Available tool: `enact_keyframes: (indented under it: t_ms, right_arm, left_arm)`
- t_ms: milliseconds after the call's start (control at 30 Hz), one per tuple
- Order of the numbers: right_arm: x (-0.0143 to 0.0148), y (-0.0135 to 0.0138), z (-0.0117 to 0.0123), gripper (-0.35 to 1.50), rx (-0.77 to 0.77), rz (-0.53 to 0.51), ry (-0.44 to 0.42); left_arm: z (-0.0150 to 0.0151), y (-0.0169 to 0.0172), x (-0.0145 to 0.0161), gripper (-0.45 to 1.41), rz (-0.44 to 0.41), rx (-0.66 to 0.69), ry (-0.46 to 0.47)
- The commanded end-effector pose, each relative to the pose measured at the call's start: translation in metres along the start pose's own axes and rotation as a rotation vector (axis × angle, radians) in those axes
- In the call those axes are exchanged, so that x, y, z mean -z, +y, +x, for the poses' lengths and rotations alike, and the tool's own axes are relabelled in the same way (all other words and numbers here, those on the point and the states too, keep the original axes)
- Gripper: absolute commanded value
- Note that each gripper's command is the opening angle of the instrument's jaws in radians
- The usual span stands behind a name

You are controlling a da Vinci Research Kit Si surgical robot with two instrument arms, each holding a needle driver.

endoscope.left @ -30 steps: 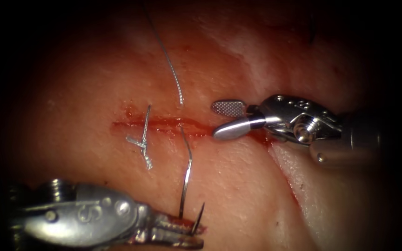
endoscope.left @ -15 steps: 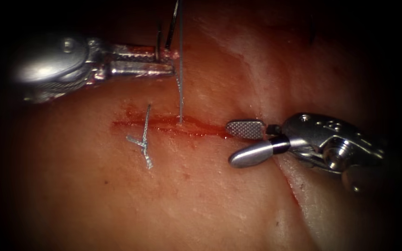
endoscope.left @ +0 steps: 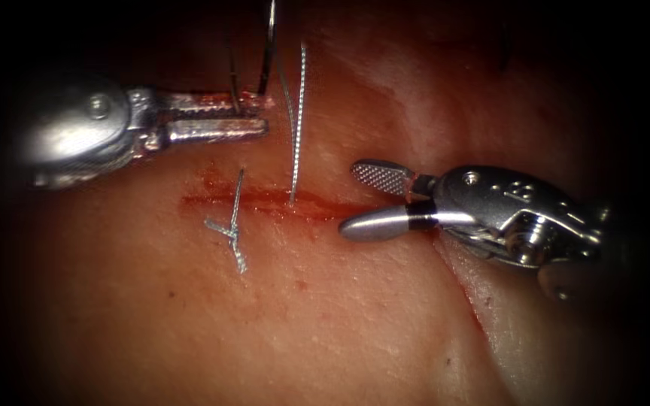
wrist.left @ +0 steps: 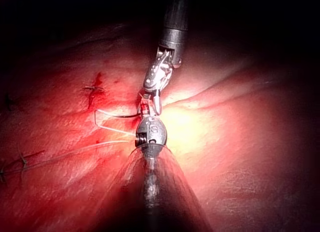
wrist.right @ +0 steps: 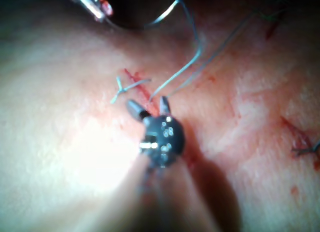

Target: Wound Closure

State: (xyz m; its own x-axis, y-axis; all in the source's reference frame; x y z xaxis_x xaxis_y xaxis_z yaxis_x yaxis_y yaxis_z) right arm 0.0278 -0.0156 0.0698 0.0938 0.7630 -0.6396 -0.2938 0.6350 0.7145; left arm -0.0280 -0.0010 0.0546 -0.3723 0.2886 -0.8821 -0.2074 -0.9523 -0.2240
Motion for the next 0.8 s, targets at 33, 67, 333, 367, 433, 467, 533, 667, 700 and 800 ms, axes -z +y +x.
enact_keyframes:
  t_ms: [33,67,333,367,433,467,533,667,700,800]
  right_arm:
    - [-0.0005,-0.0002,-0.0002,0.94,-0.049,0.012,-0.003]
    - [-0.0004,-0.0003,-0.0001,0.93,-0.091,0.016,-0.006]
    - [0.0002,0.0000,0.0018,0.84,-0.364,0.067,0.000]
    - [0.0001,0.0000,0.0019,0.84,-0.388,0.073,0.003]
    - [-0.0002,0.0000,0.0019,0.81,-0.447,0.079,0.000]
    - [-0.0003,-0.0001,0.0019,0.79,-0.471,0.080,0.002]
    - [-0.0007,-0.0001,0.0019,0.74,-0.508,0.085,0.012]
    - [-0.0015,-0.0004,0.0021,0.71,-0.582,0.119,0.041]
    - [-0.0015,-0.0004,0.0021,0.71,-0.589,0.124,0.048]
    - [-0.0015,-0.0005,0.0024,0.69,-0.610,0.137,0.065]
  left_arm:
    - [-0.0008,0.0006,-0.0008,-0.45,-0.003,-0.007,0.004]
    - [-0.0014,0.0013,-0.0010,-0.45,-0.006,-0.015,0.007]
    - [-0.0045,0.0043,-0.0025,-0.45,-0.033,-0.142,0.032]
    - [-0.0046,0.0044,-0.0027,-0.45,-0.032,-0.168,0.034]
    - [-0.0048,0.0045,-0.0030,-0.45,-0.030,-0.212,0.037]
    - [-0.0049,0.0046,-0.0032,-0.45,-0.027,-0.237,0.038]
    - [-0.0052,0.0048,-0.0035,-0.45,-0.024,-0.275,0.039]
    - [-0.0063,0.0051,-0.0043,-0.45,-0.029,-0.328,0.047]
    - [-0.0064,0.0050,-0.0044,-0.45,-0.030,-0.335,0.048]
    - [-0.0068,0.0050,-0.0044,-0.45,-0.030,-0.337,0.048]
